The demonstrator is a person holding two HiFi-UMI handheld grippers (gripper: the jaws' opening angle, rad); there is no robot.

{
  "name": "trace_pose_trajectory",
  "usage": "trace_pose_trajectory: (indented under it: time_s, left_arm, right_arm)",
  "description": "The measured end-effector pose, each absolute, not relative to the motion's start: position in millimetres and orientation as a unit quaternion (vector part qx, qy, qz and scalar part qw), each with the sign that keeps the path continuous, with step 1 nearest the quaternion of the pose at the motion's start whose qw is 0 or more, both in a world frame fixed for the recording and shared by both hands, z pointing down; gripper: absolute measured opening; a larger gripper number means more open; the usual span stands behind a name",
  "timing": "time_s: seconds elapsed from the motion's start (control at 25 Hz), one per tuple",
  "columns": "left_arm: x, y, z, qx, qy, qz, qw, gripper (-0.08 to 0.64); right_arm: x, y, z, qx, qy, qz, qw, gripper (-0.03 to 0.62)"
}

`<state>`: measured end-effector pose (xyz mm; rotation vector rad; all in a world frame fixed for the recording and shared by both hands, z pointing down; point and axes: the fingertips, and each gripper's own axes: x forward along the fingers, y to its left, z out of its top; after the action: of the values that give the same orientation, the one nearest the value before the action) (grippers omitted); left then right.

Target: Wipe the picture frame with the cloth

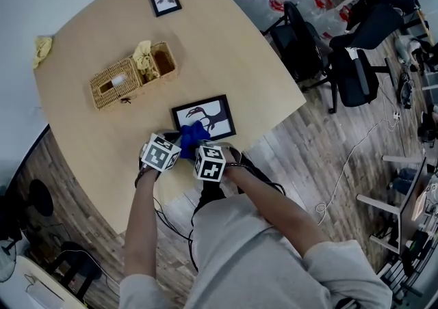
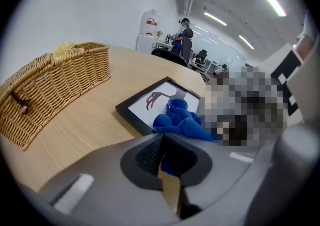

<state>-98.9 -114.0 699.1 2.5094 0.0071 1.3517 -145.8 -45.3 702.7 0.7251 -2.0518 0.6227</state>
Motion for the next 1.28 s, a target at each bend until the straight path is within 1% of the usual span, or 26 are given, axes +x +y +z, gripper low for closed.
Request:
trace_pose_trajectory:
  time_s: [0.24, 0.4, 0.48, 0.6, 0.8, 1.0, 1.12, 1.28]
  left_arm:
    - [-99.0, -114.1, 698.4, 0.872, 0.013, 0.465, 0.154, 0.052]
    - [-100.9, -117.6, 696.0, 0.872, 0.023, 0.473, 0.125, 0.052]
    - [-104.6, -125.7, 686.5, 0.881, 0.003, 0.457, 0.122, 0.052]
    - [-114.2, -136.8, 667.0, 0.893, -0.042, 0.426, 0.137, 0.052]
    - [-131.6, -128.1, 649.8, 0.895, -0.069, 0.425, 0.119, 0.052]
    - [-141.2, -115.5, 640.1, 0.894, -0.096, 0.419, 0.123, 0.052]
    - [-139.7, -105.9, 631.8, 0.894, -0.121, 0.412, 0.126, 0.052]
    - [-137.3, -85.0, 617.8, 0.893, -0.169, 0.393, 0.138, 0.052]
  right_arm:
    - [-156.2, -50.0, 701.9, 0.296, -0.824, 0.243, 0.417, 0.046]
    - [-161.5, -52.7, 701.1, 0.309, -0.824, 0.244, 0.407, 0.046]
    - [-165.4, -54.0, 699.9, 0.310, -0.826, 0.244, 0.403, 0.046]
    - [-175.4, -54.5, 698.8, 0.306, -0.830, 0.243, 0.399, 0.046]
    - [-200.5, -45.6, 692.1, 0.282, -0.842, 0.236, 0.394, 0.046]
    - [-218.6, -30.2, 680.0, 0.247, -0.860, 0.220, 0.389, 0.046]
    - [-215.2, -18.2, 668.5, 0.241, -0.868, 0.209, 0.381, 0.046]
    - [-197.5, 7.7, 648.2, 0.245, -0.878, 0.210, 0.353, 0.046]
